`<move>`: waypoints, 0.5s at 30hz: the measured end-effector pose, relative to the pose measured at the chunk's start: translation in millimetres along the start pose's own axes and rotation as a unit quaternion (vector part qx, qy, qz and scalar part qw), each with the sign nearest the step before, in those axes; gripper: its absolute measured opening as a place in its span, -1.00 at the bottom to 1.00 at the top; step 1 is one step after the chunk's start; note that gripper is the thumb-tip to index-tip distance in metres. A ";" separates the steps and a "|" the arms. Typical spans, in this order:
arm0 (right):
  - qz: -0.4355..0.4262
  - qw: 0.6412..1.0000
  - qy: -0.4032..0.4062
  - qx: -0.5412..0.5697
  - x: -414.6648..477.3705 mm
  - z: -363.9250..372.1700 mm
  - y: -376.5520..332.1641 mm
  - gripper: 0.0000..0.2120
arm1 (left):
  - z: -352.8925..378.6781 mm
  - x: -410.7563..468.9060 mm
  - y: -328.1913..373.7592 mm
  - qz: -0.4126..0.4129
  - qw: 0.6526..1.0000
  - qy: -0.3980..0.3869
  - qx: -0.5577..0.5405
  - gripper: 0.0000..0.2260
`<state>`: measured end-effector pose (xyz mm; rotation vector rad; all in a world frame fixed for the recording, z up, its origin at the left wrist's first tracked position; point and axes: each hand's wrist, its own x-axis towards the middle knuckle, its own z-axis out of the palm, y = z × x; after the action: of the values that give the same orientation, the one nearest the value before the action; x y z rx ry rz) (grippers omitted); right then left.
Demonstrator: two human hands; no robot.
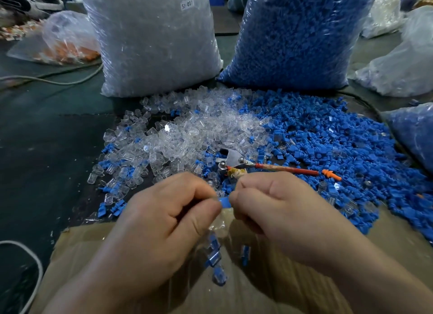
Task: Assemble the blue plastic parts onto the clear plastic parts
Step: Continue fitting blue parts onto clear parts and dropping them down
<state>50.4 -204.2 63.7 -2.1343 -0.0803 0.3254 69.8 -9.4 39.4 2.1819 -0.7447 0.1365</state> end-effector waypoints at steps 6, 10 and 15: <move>-0.052 0.930 -0.060 -0.358 -6.0 3.0 -0.2 -0.75 | -6.5 -0.4 -10.4 -0.086 0.972 -0.150 0.159 -0.66; -0.087 0.929 -0.087 -0.350 -5.4 14.4 -3.7 -0.88 | 2.0 -1.7 0.1 -0.066 0.964 -0.194 0.167 -0.48; -0.065 0.930 -0.108 -0.346 -2.4 10.9 0.6 -0.82 | 3.2 -1.1 4.3 -0.112 0.963 -0.205 0.138 -0.56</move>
<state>45.2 -196.2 58.1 -2.7616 -0.5301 0.5075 66.0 -13.3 39.8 2.5825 -0.7282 -0.3597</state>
